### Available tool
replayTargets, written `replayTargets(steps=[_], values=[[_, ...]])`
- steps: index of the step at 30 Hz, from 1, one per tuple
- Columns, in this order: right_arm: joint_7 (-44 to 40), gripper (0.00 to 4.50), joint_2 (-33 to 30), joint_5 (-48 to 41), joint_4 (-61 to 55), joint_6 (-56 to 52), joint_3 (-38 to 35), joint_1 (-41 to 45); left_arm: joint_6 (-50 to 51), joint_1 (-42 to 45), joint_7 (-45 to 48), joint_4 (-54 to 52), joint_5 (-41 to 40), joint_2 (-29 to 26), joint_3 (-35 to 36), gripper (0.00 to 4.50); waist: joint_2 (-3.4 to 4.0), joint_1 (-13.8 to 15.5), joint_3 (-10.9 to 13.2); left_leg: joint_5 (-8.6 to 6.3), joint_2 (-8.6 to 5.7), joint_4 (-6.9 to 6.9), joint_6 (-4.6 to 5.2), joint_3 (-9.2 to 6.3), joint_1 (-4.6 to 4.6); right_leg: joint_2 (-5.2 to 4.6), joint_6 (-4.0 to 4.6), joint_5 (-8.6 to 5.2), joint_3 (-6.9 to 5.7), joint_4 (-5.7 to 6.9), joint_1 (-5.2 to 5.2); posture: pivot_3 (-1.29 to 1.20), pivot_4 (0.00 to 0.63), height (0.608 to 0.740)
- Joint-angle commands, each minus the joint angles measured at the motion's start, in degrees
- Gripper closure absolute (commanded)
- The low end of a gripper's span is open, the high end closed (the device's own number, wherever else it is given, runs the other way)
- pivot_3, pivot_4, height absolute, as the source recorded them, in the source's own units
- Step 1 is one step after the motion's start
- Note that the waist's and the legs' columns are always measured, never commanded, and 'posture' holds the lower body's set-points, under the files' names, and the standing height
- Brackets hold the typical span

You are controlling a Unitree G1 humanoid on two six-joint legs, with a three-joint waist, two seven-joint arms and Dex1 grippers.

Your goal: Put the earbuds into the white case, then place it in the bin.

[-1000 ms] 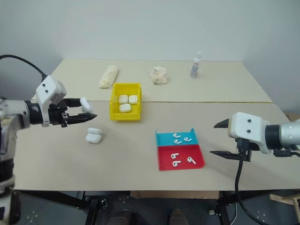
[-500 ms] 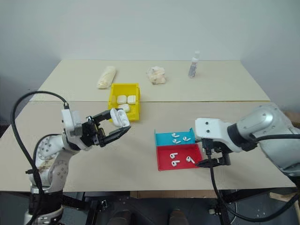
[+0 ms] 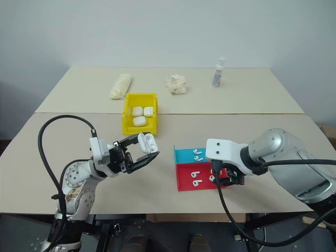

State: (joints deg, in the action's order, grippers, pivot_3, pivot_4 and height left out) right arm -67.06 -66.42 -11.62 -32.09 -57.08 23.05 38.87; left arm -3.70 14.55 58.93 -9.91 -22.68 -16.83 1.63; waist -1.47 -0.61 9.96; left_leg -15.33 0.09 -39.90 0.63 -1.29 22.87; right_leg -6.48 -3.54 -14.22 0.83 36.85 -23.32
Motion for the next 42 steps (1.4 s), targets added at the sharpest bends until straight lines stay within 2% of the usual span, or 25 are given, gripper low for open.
replayTargets(steps=[1, 5, 17, 28, 42], values=[[0.9, 0.87, 0.5, 1.7, -0.7, -0.8, 1.1, 1.5, -1.3, -0.6, -0.9, -0.6, -0.5, -0.7, -0.5, 1.72, 0.0, -0.1, 0.0, 0.0, 0.0, 0.0, 0.0, -0.01, 0.0, 0.0, 0.0, 0.0, 0.0, -0.01, 0.0, 0.0, 0.15, 0.74], [1.2, 1.73, 1.0, 2.0, -0.9, -1.4, 2.1, 1.6, -1.3, -0.8, -1.8, -1.1, -0.4, -1.4, -0.7, 1.72, 0.0, 0.0, 0.0, 0.0, 0.0, 0.0, 0.0, -0.01, 0.01, 0.0, 0.0, 0.0, 0.0, -0.02, 0.0, 0.0, 0.15, 0.74], [6.1, 1.73, 4.8, 6.4, 3.7, -4.9, 8.0, 1.7, -1.3, -1.1, -4.1, -1.9, 0.3, -2.5, -2.3, 1.72, 0.0, 0.0, 0.0, 0.0, 0.0, 0.0, 0.0, -0.01, 0.0, 0.0, 0.0, 0.0, -0.01, -0.02, 0.0, 0.0, 0.15, 0.74], [8.4, 1.73, 8.5, 6.2, 5.6, -8.6, 8.2, 1.0, 0.0, -1.5, -5.5, -2.8, 0.2, -4.3, -2.9, 1.72, 0.0, -0.1, 0.0, 0.0, -0.01, 0.03, 0.0, -0.03, 0.01, 0.0, 0.0, 0.0, -0.01, -0.05, 0.0, 0.0, 0.15, 0.74], [9.3, 1.73, 8.2, 6.0, 5.6, -9.4, 8.5, -0.2, 0.5, -1.2, -6.2, -2.6, 0.3, -5.5, -3.9, 1.72, 0.0, -0.1, 0.0, 0.0, -0.01, 0.04, 0.0, -0.03, 0.01, 0.0, 0.0, 0.0, -0.02, -0.07, 0.0, 0.0, 0.15, 0.74]])
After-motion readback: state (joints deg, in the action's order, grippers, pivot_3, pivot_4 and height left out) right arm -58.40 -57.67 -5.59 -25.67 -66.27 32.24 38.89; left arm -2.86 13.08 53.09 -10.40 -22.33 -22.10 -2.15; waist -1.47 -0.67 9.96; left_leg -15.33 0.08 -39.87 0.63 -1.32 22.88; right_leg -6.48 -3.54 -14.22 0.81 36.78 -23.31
